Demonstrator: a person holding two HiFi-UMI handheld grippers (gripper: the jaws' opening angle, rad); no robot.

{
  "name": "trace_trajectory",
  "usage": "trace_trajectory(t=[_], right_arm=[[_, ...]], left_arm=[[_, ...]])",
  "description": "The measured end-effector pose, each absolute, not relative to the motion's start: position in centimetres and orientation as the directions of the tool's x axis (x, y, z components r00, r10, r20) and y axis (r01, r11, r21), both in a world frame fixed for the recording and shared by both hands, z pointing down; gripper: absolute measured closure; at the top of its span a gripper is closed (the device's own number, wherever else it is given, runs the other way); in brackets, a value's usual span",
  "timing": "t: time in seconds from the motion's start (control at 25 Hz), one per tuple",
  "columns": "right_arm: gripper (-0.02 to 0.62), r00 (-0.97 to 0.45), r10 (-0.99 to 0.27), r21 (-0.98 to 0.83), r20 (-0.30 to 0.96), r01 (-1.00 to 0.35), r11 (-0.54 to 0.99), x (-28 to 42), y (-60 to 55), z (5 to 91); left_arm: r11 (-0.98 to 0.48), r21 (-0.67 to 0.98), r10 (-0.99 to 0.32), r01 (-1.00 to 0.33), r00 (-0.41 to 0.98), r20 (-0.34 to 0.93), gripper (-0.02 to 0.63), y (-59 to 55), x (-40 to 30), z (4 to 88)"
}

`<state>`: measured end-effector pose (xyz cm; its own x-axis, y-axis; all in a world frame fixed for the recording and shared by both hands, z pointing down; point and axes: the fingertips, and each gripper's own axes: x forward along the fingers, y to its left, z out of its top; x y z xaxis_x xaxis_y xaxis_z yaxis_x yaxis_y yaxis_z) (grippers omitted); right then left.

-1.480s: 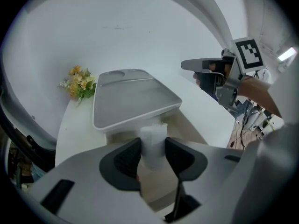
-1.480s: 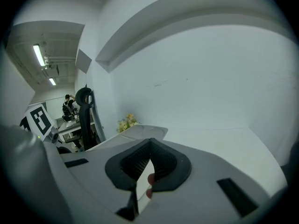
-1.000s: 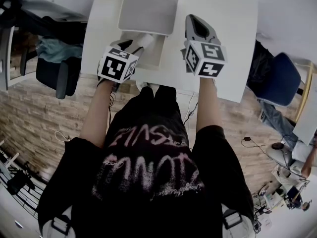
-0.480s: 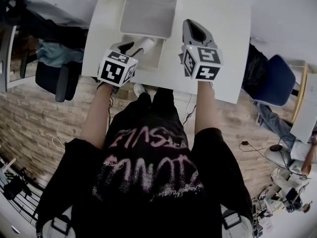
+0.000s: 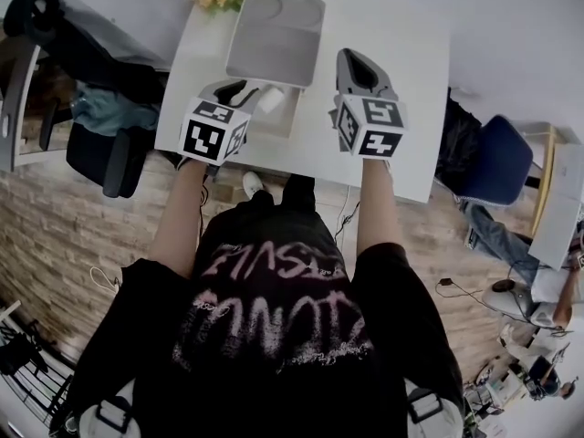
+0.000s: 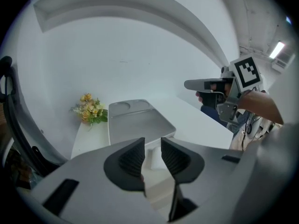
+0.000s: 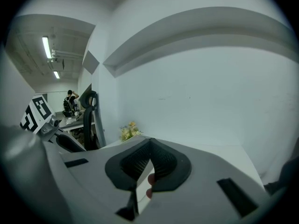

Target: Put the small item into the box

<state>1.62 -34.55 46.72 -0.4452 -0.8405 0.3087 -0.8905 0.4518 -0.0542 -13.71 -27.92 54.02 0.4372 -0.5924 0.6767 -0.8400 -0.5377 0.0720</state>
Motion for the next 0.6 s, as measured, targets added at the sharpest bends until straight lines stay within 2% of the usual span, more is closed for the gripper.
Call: trace_trajectory(t=[0.6], right_arm=[[0.586, -0.416, -0.880, -0.069, 0.231, -0.909, 0.412, 3.0, -34.5, 42.2]], left_arm=[[-0.489, 0.020, -0.735, -0.872, 0.424, 0.529, 0.562, -30.6, -14.6, 47.4]])
